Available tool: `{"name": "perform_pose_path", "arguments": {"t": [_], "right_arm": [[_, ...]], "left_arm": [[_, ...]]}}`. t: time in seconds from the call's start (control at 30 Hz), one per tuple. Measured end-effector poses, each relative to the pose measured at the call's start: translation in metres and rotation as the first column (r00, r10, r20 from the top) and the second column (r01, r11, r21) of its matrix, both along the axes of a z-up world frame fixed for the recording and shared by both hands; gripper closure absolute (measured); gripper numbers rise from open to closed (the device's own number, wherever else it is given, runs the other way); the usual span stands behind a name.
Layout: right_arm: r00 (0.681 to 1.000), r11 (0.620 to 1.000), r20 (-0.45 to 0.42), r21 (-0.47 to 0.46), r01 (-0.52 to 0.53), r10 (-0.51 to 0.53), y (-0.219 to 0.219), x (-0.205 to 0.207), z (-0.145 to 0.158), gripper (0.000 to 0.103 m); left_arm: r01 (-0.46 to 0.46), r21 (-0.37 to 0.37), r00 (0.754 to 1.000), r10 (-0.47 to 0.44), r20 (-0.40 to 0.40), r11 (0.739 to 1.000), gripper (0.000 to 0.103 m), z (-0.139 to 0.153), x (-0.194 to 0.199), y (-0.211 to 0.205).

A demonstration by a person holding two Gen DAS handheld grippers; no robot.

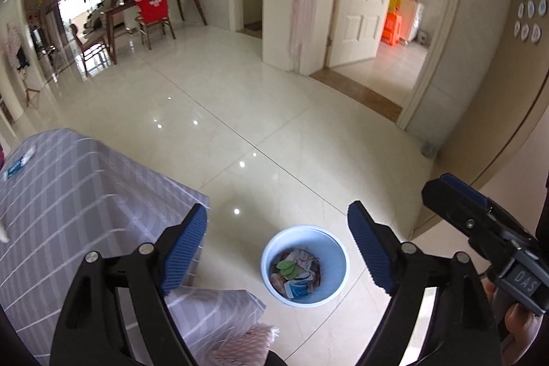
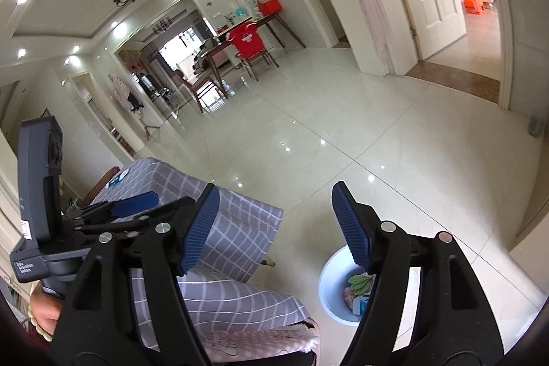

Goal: Collect trash
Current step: 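Move both grippers back over the white bottle and blue tube on the table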

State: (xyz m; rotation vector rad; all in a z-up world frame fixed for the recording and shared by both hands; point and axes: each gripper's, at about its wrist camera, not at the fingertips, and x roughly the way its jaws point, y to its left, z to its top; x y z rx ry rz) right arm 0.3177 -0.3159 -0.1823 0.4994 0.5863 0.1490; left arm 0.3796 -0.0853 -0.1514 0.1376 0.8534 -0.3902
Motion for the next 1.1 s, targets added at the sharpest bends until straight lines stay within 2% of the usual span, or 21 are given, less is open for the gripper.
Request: {"name": "perform_pose_path", "arguments": {"t": [0.13, 0.27, 0.37, 0.57, 0.63, 0.73, 0.83, 1.0, 1.1], "right_arm": [[0.998, 0.998, 0.014, -0.027, -0.058, 0.058, 0.038, 0.009, 0.017, 0.034], [0.991, 0.99, 0.021, -0.059, -0.129, 0.131, 0.083, 0.022, 0.032, 0.034], [0.98, 0.976, 0.015, -0.088, -0.197, 0.199, 0.127, 0.038, 0.042, 0.034], [0.943, 0.932, -0.015, -0.15, -0.331, 0.332, 0.213, 0.074, 0.052, 0.034], [0.927, 0.913, -0.038, -0.165, -0.373, 0.372, 0.242, 0.088, 0.053, 0.034], [0.905, 0.886, -0.071, -0.182, -0.426, 0.421, 0.279, 0.108, 0.051, 0.034], [0.881, 0.856, -0.099, -0.208, -0.474, 0.463, 0.313, 0.125, 0.049, 0.034], [0.86, 0.83, -0.126, -0.224, -0.511, 0.495, 0.354, 0.141, 0.044, 0.034], [0.848, 0.813, -0.138, -0.24, -0.53, 0.512, 0.372, 0.156, 0.042, 0.034]], "left_arm": [[-0.072, -0.006, 0.996, 0.073, 0.044, 0.997, 0.021, 0.022, -0.004, 0.05], [-0.187, -0.007, 0.979, 0.187, 0.078, 0.982, 0.021, 0.038, -0.004, 0.116], [-0.287, -0.012, 0.954, 0.287, 0.084, 0.958, 0.021, 0.045, 0.001, 0.172], [-0.477, -0.014, 0.879, 0.477, 0.029, 0.879, 0.021, 0.04, 0.013, 0.287], [-0.527, -0.041, 0.85, 0.527, -0.016, 0.849, 0.021, 0.035, 0.021, 0.322], [-0.585, -0.072, 0.811, 0.578, -0.094, 0.808, 0.021, 0.023, 0.033, 0.357], [-0.605, -0.086, 0.795, 0.593, -0.129, 0.792, 0.021, 0.012, 0.042, 0.372], [-0.609, -0.13, 0.789, 0.58, -0.204, 0.783, 0.033, -0.008, 0.062, 0.389], [-0.595, -0.147, 0.799, 0.56, -0.221, 0.79, 0.044, -0.016, 0.072, 0.39]]}}
